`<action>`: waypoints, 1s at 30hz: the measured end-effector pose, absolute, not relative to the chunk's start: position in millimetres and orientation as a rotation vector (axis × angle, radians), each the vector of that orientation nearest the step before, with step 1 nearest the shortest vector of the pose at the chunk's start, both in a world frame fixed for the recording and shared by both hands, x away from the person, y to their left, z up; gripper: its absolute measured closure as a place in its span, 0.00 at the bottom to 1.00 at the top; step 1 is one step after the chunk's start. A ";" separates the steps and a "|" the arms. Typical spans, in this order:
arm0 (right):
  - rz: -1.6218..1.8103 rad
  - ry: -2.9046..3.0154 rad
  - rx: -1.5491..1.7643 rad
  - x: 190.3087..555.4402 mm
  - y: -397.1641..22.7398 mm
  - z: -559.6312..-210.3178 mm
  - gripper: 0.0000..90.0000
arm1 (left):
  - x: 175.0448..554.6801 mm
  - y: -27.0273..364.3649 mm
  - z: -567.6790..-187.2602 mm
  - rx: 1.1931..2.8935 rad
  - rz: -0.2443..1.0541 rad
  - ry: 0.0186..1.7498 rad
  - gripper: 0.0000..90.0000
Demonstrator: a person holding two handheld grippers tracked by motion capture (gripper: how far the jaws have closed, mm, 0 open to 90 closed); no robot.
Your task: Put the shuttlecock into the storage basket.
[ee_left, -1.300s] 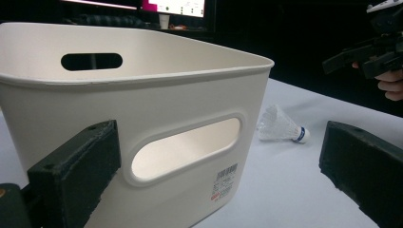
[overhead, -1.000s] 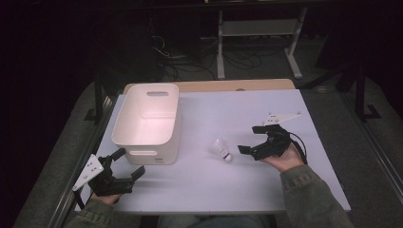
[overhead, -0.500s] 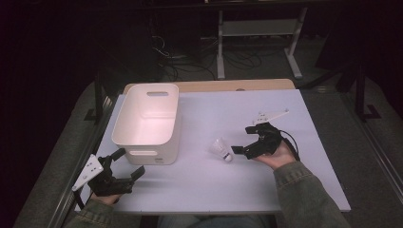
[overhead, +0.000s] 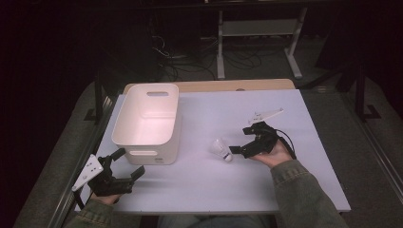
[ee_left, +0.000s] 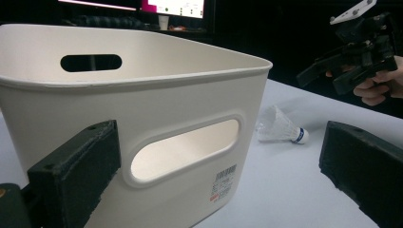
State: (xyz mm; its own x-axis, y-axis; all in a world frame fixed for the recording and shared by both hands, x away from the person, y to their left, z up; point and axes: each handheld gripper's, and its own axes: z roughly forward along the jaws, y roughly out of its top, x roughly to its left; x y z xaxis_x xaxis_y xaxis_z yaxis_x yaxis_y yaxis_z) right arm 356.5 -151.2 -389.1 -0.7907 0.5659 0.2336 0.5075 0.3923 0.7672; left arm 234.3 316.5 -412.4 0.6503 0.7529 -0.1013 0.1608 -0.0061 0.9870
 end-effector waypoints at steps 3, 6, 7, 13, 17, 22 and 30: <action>1.365 2.580 0.999 358.3 -150.0 -391.3 0.00 | 234.5 316.6 -412.5 1.537 0.554 0.787 0.00; 1.355 2.587 1.005 360.3 -149.0 -393.8 0.00 | 234.3 316.5 -412.3 1.537 0.554 0.787 0.00; 1.352 2.590 1.005 360.5 -148.7 -394.2 0.00 | 234.3 316.5 -412.4 1.537 0.554 0.787 0.00; 1.334 2.611 1.015 362.6 -145.8 -397.5 0.00 | 234.5 316.6 -412.5 1.536 0.554 0.787 0.00; 1.320 2.619 1.021 364.8 -143.9 -400.7 0.00 | 234.4 316.6 -412.4 1.536 0.554 0.787 0.00; 1.321 2.636 1.016 366.8 -139.9 -404.6 0.00 | 234.6 316.5 -412.4 1.536 0.554 0.784 0.00; 1.298 2.669 1.025 367.6 -137.1 -408.0 0.00 | 233.8 316.5 -412.3 1.538 0.554 0.789 0.00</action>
State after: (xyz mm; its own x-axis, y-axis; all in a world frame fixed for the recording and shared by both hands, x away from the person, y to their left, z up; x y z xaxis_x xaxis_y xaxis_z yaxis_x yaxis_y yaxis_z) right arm 367.6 -137.1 -408.0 -0.7870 0.5557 0.2680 0.5540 0.4453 0.7034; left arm 233.8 316.5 -412.3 0.6498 0.7534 -0.1007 0.1610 -0.0069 0.9869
